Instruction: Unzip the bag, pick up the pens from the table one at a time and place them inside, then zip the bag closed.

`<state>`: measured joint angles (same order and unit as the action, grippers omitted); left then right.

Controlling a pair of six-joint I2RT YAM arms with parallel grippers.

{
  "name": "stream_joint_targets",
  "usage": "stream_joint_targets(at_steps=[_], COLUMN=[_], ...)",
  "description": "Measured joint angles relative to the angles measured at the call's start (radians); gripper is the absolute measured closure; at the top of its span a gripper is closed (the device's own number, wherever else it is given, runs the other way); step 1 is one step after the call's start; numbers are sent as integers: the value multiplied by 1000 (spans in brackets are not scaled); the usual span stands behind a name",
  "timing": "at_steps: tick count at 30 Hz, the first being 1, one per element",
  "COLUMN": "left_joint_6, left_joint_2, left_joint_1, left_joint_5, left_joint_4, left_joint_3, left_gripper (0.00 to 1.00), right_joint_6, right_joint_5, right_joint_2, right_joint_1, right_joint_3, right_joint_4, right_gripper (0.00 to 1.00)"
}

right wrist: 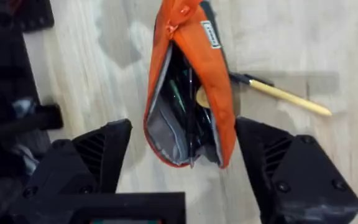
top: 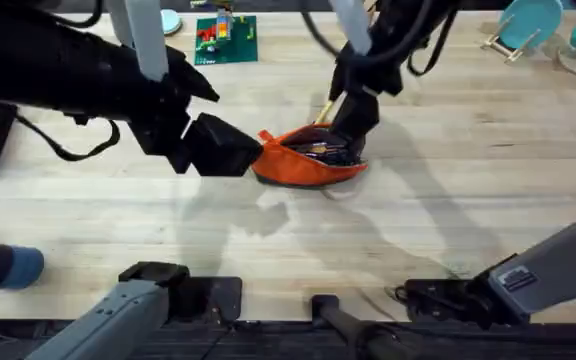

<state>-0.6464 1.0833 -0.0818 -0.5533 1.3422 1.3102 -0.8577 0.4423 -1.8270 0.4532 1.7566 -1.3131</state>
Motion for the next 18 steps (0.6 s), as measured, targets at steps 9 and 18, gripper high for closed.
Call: stream_joint_targets(at_steps=[9,18], left_joint_6=[0,32], left_joint_2=[0,0], left_joint_1=[0,0], left_joint_5=[0,0], left_joint_4=[-11,-58], left_joint_3=[0,0], left_gripper=[6,6], right_joint_6=[221,442], right_joint_5=[0,0], right_joint_2=[5,5], right_joint_1=[-70,-180], right_joint_3=[125,204], right_joint_4=[-86,-159], right_gripper=[6,6])
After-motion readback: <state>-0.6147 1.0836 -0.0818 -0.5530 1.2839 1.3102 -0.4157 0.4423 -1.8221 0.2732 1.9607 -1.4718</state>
